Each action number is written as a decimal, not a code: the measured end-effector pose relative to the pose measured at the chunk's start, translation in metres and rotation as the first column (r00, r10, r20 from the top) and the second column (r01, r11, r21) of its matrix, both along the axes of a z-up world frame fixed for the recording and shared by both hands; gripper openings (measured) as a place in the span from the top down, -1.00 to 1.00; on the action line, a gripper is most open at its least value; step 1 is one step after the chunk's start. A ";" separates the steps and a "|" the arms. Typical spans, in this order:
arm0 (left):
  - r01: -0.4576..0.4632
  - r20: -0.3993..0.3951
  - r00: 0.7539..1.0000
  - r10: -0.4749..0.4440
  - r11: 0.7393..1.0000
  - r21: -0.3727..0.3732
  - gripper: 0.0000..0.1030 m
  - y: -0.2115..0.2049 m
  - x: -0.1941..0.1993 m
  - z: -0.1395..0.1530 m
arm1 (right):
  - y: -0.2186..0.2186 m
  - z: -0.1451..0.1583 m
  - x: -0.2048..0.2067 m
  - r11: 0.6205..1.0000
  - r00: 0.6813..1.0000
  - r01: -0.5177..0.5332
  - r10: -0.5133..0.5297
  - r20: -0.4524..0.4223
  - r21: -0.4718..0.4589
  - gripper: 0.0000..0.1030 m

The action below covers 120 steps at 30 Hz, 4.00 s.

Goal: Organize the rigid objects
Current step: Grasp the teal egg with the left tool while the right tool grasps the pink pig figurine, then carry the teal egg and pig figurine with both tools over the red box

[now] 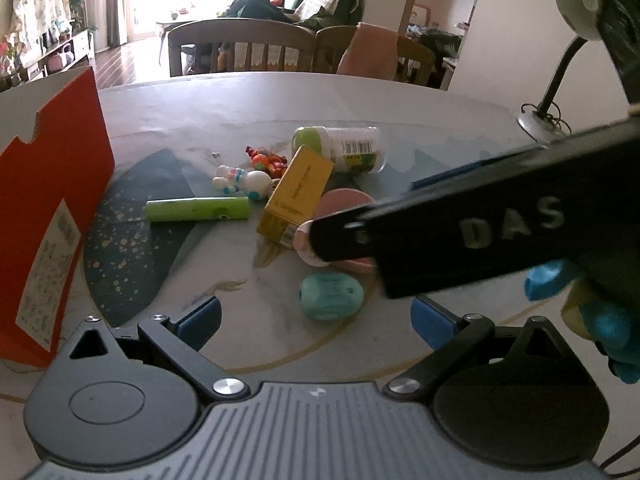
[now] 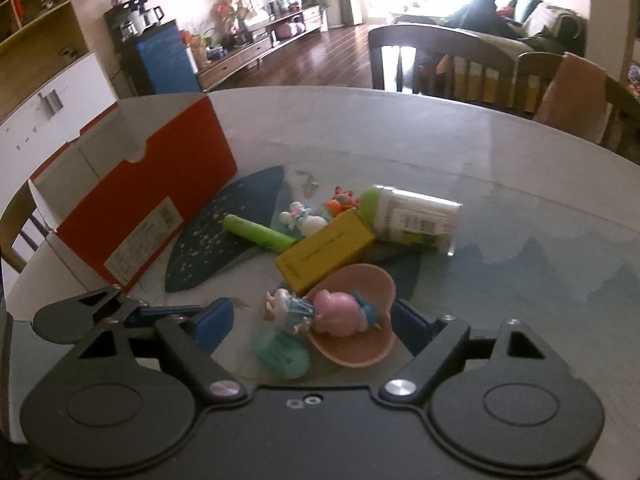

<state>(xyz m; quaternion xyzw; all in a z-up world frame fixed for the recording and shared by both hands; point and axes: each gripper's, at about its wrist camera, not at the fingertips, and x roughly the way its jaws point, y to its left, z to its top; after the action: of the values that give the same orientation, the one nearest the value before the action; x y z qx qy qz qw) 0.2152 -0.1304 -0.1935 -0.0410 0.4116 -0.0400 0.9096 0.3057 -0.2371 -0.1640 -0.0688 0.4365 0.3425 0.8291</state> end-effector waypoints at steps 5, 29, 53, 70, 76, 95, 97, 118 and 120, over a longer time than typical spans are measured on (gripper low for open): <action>0.005 0.004 1.000 -0.005 1.000 -0.001 -0.96 -0.003 0.002 -0.004 | 0.004 -0.007 0.007 1.000 1.000 -0.007 0.007 -0.021 0.002 -0.55; -0.018 0.000 1.000 0.018 1.000 -0.008 0.25 -0.004 0.009 -0.012 | 0.018 -0.024 0.013 0.997 0.999 -0.030 0.031 0.014 -0.068 -0.40; -0.070 -0.011 0.998 0.069 0.997 -0.034 0.25 0.012 0.002 0.003 | -0.010 0.010 0.012 0.997 0.998 0.057 -0.058 0.015 0.042 0.21; -0.099 0.033 0.994 0.102 0.992 -0.082 0.25 0.036 -0.009 0.065 | -0.014 0.076 -0.006 0.987 0.995 0.078 -0.087 0.055 0.143 0.21; -0.100 0.058 0.993 0.106 0.990 -0.096 0.25 0.055 -0.009 0.094 | 0.000 0.097 -0.015 0.987 0.993 0.071 -0.085 0.086 0.146 0.21; -0.132 0.115 0.983 0.146 0.984 -0.118 0.25 0.171 -0.022 0.152 | 0.112 0.131 -0.046 0.987 0.987 0.003 -0.029 0.159 0.161 0.21; -0.137 0.115 0.982 0.150 0.984 -0.116 0.25 0.187 -0.023 0.156 | 0.127 0.133 -0.048 0.986 0.987 0.000 -0.027 0.158 0.164 0.21; -0.190 0.039 0.981 0.191 0.981 -0.037 0.25 0.338 0.000 0.139 | 0.242 0.083 -0.049 0.995 0.994 0.019 -0.029 0.106 0.095 0.21; -0.178 0.030 0.983 0.179 0.984 -0.020 0.25 0.342 0.004 0.131 | 0.249 0.074 -0.049 0.997 0.995 0.024 -0.032 0.095 0.078 0.21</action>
<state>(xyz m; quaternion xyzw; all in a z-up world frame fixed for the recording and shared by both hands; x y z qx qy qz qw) 0.2191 0.2119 -0.0629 -0.0851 0.3916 0.0375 0.9154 0.2567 0.0118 -0.0902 -0.0471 0.3836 0.3437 0.8559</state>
